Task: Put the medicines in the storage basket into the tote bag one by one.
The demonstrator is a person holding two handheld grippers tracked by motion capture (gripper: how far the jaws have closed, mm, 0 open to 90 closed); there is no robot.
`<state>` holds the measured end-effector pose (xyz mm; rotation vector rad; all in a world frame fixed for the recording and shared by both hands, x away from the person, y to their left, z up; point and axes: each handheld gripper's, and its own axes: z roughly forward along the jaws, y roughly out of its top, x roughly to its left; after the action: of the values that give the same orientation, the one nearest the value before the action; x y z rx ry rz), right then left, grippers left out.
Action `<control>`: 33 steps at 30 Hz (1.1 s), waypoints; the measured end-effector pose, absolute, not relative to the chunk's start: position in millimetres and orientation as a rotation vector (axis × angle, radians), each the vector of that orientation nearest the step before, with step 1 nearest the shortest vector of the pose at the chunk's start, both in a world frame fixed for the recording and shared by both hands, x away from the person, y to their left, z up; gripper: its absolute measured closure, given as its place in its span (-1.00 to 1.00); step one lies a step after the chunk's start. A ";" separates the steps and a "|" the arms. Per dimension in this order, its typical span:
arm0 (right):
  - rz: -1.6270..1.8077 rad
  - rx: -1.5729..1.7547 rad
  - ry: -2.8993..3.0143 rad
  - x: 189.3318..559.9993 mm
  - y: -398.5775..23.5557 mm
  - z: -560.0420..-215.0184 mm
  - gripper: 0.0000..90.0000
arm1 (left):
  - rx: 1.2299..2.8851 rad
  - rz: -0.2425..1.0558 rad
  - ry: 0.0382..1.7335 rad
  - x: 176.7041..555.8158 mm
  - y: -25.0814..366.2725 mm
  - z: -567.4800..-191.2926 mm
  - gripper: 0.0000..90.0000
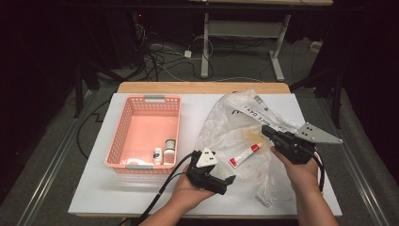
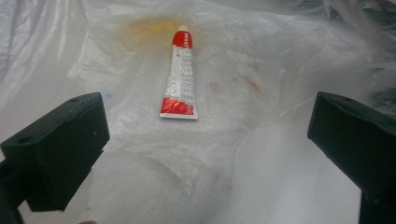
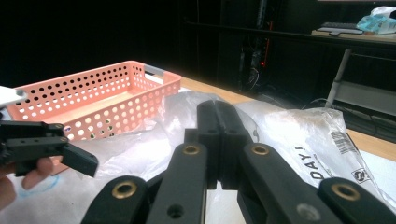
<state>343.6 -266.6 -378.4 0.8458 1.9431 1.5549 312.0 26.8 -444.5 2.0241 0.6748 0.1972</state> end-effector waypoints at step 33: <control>1.556 0.857 1.936 340.8 -270.0 -377.9 1.00 | 1.961 0.317 0.807 308.3 107.5 -420.8 -1.00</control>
<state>340.8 -270.0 -377.9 0.8566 1.9357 1.5563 308.3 107.5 -420.8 1.9605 0.8066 0.3166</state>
